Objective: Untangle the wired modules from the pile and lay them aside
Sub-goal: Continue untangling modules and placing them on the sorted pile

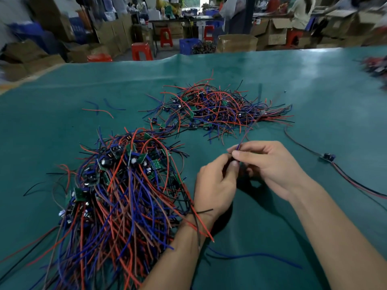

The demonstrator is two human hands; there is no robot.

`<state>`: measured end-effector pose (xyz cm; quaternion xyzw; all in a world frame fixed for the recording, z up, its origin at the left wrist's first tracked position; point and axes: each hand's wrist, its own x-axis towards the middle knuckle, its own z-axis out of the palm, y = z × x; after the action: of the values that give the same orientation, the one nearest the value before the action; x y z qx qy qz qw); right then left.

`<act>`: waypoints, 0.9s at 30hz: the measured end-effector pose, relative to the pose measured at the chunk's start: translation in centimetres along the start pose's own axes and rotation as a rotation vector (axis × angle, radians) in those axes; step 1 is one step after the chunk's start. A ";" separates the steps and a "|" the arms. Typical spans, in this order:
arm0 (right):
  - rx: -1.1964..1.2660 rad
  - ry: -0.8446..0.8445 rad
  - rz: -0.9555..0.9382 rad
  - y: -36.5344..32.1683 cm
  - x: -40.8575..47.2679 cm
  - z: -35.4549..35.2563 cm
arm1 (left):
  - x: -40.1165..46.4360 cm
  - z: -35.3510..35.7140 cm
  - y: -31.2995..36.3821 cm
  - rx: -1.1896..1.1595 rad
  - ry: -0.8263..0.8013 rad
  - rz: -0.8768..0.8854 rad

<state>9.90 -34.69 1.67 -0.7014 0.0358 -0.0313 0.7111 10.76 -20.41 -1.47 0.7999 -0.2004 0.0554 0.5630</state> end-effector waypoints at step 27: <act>-0.013 0.490 -0.054 0.0 0.4 -2.3 | 0.0 0.4 -0.6 -0.091 0.133 -0.069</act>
<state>10.06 -37.05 1.62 -0.6782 0.1887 -0.2193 0.6755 10.92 -20.65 -2.16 0.7745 -0.1372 0.0797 0.6124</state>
